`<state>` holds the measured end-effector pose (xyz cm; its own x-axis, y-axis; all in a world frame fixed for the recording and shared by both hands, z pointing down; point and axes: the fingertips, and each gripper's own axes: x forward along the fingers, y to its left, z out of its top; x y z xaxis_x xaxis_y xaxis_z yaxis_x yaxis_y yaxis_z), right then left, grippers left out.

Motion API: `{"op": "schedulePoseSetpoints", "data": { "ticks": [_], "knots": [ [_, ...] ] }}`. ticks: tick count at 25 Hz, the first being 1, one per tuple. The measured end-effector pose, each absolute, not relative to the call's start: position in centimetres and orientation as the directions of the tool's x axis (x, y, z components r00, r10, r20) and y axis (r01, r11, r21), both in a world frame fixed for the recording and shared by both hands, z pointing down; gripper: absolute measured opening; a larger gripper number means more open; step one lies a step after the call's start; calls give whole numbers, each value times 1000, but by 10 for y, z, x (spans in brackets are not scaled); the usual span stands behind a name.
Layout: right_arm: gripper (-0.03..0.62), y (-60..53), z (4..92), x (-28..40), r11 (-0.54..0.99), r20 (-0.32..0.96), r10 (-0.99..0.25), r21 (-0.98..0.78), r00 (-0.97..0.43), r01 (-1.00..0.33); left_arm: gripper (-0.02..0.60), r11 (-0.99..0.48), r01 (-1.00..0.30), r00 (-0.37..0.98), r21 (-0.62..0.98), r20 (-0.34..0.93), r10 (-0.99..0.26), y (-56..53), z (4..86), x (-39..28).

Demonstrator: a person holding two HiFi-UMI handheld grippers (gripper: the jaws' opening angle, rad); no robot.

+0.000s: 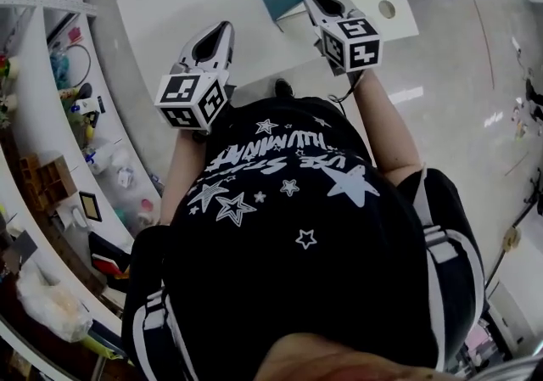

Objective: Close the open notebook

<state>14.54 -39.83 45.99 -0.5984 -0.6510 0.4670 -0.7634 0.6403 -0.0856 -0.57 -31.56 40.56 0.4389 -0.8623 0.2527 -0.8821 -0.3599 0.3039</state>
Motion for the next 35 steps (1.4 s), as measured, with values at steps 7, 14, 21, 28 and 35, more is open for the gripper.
{"op": "schedulePoseSetpoints", "data": {
  "ticks": [7, 14, 21, 28, 35],
  "knots": [
    [25, -424, 516, 197, 565, 568, -612, -172, -550, -807, 15, -281, -919, 357, 278, 278, -892, -331, 410, 15],
    [26, -432, 566, 209, 554, 667, -558, -143, -493, -820, 15, -189, -945, 271, 267, 318, -908, -325, 421, 3],
    [26, -428, 579, 201, 592, 737, -549, 10, -395, -806, 15, -176, -950, 258, 257, 333, -907, -321, 425, -3],
    [26, -433, 577, 203, 569, 719, -575, 8, -390, -823, 15, -209, -943, 287, 258, 318, -904, -314, 421, -11],
    [28, -417, 544, 198, 426, 661, -684, 19, -308, -905, 15, -231, -936, 309, 265, 306, -900, -280, 417, -62]
  ]
}}
